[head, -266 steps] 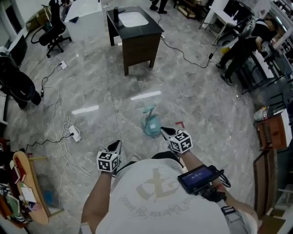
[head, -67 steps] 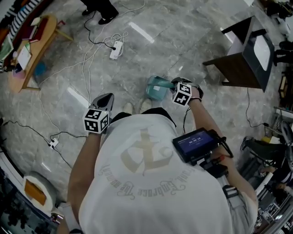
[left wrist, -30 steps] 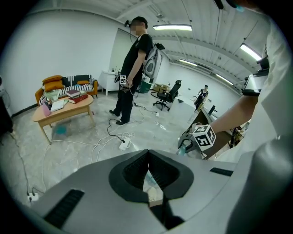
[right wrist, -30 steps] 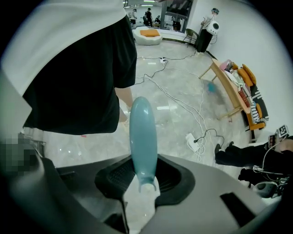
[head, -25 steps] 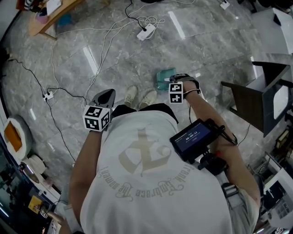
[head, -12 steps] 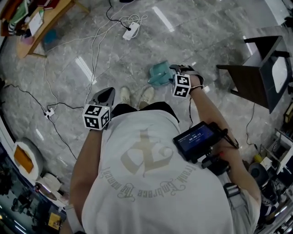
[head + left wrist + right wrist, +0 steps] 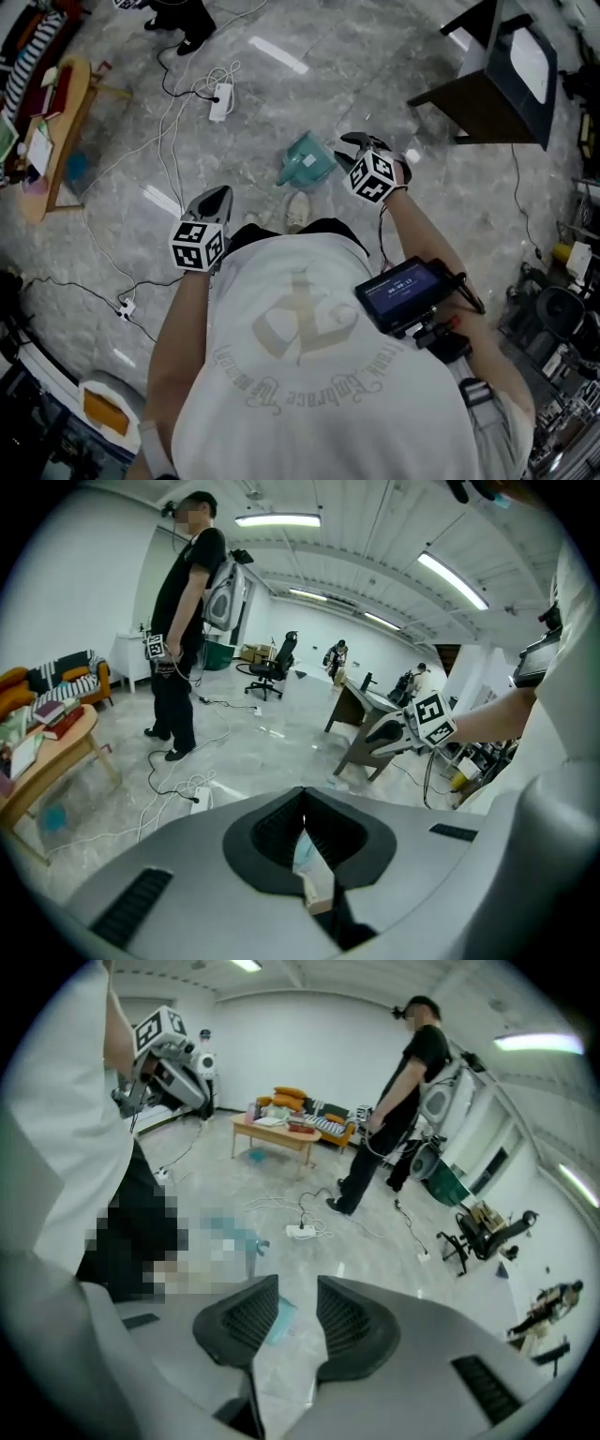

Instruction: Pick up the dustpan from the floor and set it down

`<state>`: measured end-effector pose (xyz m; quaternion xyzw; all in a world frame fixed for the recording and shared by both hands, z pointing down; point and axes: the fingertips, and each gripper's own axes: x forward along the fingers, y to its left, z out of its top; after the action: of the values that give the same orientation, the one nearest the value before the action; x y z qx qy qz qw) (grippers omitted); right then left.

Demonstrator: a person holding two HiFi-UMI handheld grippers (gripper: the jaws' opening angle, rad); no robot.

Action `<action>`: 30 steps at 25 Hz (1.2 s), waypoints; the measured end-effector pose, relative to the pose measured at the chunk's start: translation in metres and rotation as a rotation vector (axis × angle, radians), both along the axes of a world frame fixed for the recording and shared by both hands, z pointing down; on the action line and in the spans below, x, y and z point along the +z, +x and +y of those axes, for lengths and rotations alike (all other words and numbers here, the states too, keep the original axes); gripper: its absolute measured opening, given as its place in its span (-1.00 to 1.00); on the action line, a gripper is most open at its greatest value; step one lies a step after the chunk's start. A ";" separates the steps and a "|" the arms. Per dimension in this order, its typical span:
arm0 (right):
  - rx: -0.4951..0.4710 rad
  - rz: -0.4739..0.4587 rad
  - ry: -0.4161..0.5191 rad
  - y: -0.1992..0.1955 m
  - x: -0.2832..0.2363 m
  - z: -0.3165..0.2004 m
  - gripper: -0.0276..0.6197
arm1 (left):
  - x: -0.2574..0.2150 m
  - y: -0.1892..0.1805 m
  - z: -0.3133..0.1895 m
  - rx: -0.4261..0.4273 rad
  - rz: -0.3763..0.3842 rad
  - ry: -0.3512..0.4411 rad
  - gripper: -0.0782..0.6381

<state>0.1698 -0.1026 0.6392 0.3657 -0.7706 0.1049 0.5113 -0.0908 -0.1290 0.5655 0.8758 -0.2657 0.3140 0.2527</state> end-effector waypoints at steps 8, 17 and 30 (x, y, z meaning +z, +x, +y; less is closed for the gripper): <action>0.381 -0.217 0.109 0.004 -0.057 0.030 -0.86 | -0.012 0.026 -0.009 0.167 0.040 0.029 -0.75; 0.566 -0.411 0.243 -0.045 -0.112 0.059 -0.86 | -0.022 0.016 -0.008 0.303 0.075 0.081 -0.75; 0.693 -0.622 0.367 -0.107 -0.162 0.126 -0.86 | -0.030 0.011 0.052 0.465 0.111 0.063 -0.75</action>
<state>0.0625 0.0231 0.4773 0.6355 -0.7255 0.2357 0.1195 -0.0801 -0.0768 0.5350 0.9367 -0.0522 0.3067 0.1604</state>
